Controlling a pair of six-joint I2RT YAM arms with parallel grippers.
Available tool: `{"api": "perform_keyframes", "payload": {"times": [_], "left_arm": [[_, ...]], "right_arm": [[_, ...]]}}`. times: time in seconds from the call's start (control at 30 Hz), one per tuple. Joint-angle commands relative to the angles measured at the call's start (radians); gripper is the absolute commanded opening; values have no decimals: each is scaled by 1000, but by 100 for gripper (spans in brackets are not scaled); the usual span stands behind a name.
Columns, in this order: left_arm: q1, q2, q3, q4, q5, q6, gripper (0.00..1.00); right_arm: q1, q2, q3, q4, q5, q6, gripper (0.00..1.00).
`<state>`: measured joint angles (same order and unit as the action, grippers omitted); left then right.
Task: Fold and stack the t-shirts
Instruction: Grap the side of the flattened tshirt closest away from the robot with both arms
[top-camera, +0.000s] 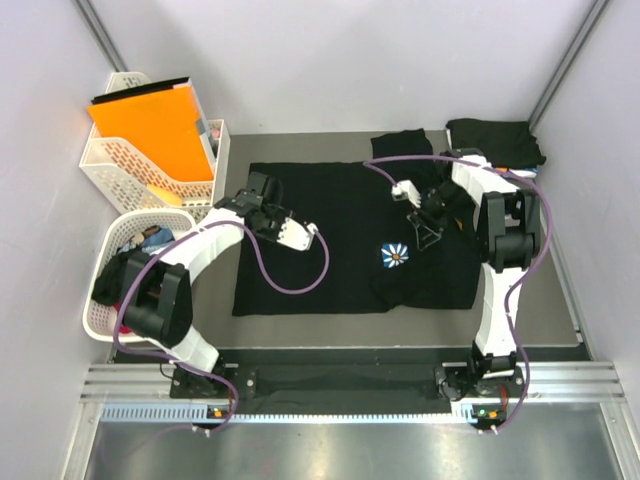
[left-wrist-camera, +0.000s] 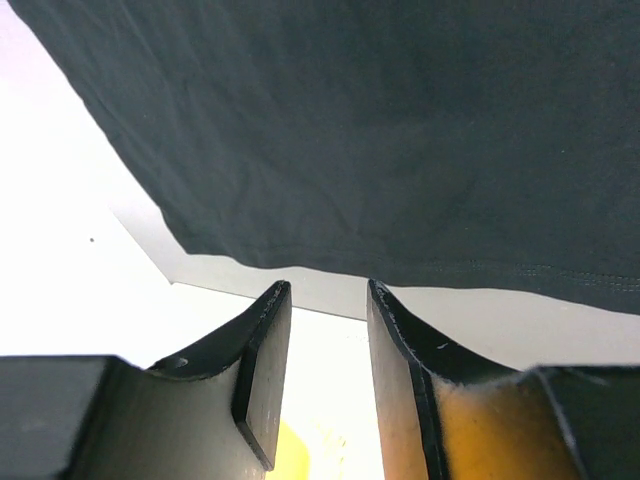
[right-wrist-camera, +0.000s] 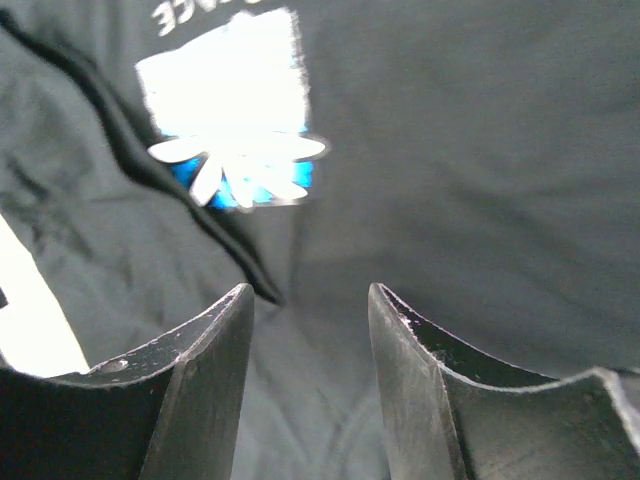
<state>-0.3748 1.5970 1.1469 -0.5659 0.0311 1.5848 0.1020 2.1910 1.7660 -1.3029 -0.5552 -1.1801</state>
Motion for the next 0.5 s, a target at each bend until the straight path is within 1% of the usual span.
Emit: {"api": "perform_keyframes", "payload": {"times": [0.0,0.23,0.47], "left_arm": [[-16,7,47,-29,1,-9,42],[-38,26,66,-29,-14,-23,42],[-47,32,74,-29,-17,-28,42]], "right_arm": [[-22,-42,-58,-153,-58,-78,51],[-25,-59,-126,-154,-37,-110,53],[-30,-88,-169,-153,-3,-118,51]]}}
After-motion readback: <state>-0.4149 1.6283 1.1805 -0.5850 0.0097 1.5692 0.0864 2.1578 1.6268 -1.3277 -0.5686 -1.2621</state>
